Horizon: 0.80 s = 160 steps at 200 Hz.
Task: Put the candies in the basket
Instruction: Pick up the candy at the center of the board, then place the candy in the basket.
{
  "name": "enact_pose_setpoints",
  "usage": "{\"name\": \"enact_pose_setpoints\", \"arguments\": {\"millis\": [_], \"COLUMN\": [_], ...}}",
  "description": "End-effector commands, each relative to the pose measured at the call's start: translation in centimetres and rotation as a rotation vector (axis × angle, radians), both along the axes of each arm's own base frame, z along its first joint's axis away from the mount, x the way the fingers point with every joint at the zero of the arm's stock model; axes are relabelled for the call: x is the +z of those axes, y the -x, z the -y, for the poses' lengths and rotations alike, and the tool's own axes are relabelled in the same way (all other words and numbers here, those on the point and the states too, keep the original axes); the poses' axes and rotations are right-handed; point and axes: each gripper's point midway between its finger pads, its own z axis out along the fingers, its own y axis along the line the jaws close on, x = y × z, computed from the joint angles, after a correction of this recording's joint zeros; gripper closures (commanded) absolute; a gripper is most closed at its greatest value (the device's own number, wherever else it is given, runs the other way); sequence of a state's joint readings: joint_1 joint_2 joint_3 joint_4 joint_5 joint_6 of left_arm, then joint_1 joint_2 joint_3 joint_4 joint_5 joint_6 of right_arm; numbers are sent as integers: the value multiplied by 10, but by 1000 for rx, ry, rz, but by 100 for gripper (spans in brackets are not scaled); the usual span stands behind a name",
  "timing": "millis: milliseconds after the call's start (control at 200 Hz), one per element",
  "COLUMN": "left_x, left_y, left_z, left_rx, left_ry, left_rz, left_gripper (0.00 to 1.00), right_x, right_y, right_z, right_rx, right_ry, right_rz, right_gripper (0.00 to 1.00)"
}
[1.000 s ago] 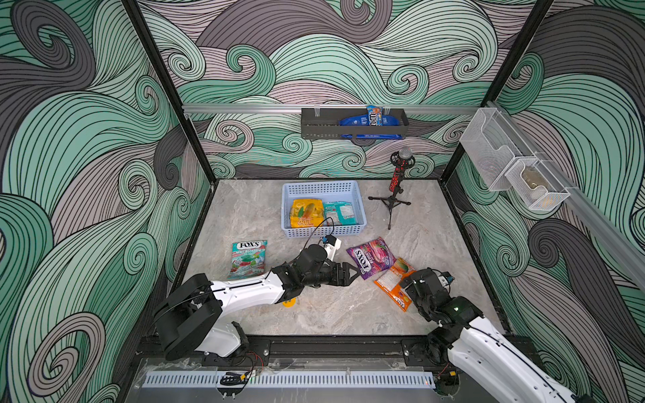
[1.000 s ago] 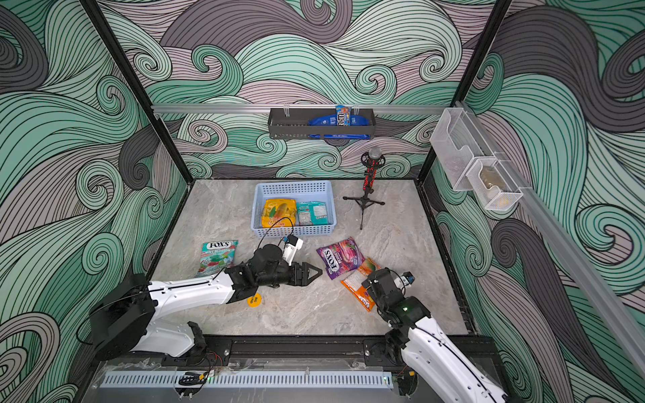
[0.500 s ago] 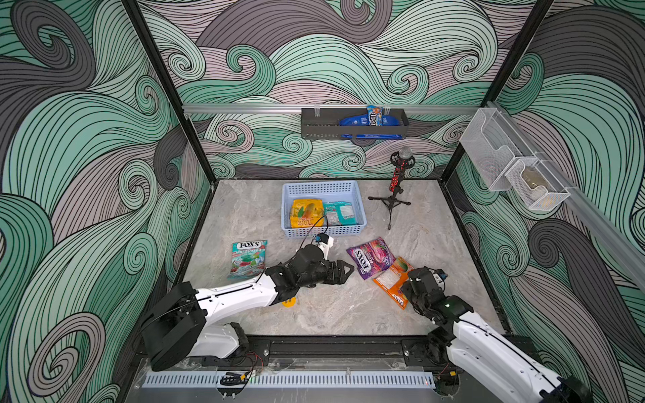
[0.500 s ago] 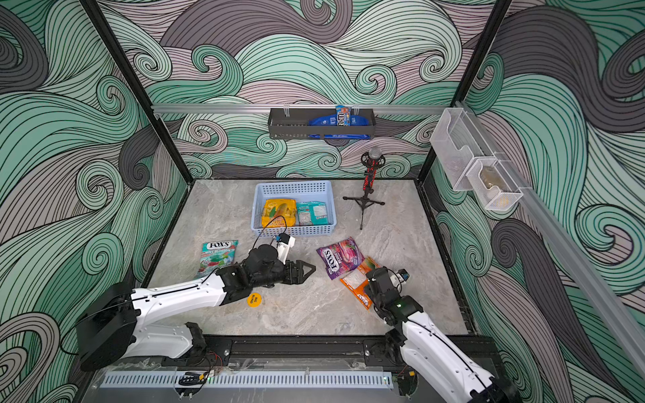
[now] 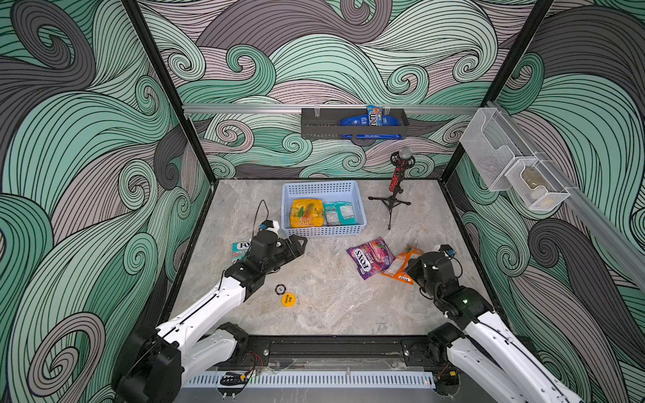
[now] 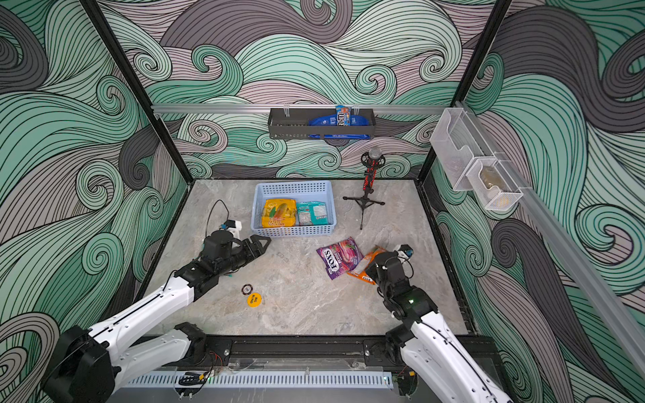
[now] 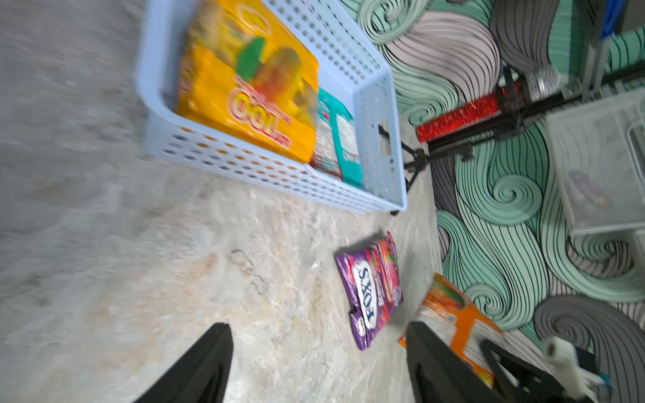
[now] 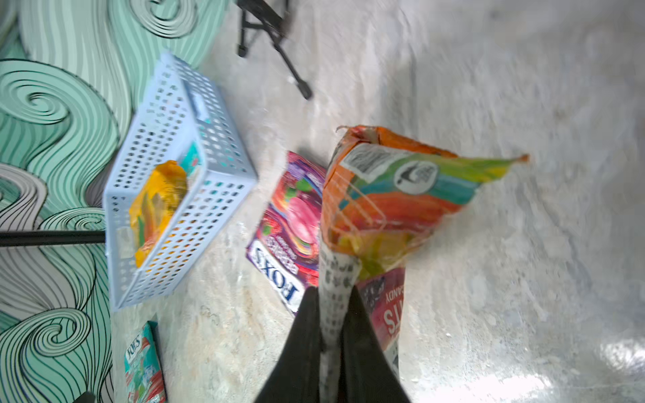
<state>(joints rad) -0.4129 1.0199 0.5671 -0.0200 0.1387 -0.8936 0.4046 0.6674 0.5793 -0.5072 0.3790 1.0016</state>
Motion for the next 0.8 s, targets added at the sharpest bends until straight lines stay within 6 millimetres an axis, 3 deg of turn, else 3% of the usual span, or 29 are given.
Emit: {"name": "enact_pose_setpoints", "arguments": {"millis": [0,110,230,365,525,650,796], "left_x": [-6,-15,-25,-31,-30,-24,-19], "left_y": [6,4,4,6,8,10,11], "left_z": [-24,-50,-62,-65,-66,-68,-71], "left_rx": [43,143,180,188,182,184,190], "left_ry": [-27,-25,0,13,14,9,3], "left_rz": [-72,-116,-145,-162,-162,-143,-116], "left_gripper": [19,19,19,19,19,19,19], "right_x": [62,103,134,145,133,110,76], "right_y": [-22,-45,-72,-113,-168,-203,-229], "right_z": [-5,-26,-55,-107,-170,-196,-220], "right_rx": [84,185,303,499,694,742,811], "right_ry": [122,154,155,132,152,169,181], "right_rz": [119,155,188,185,145,105,46], "right_gripper": [94,96,97,96,97,96,96]}}
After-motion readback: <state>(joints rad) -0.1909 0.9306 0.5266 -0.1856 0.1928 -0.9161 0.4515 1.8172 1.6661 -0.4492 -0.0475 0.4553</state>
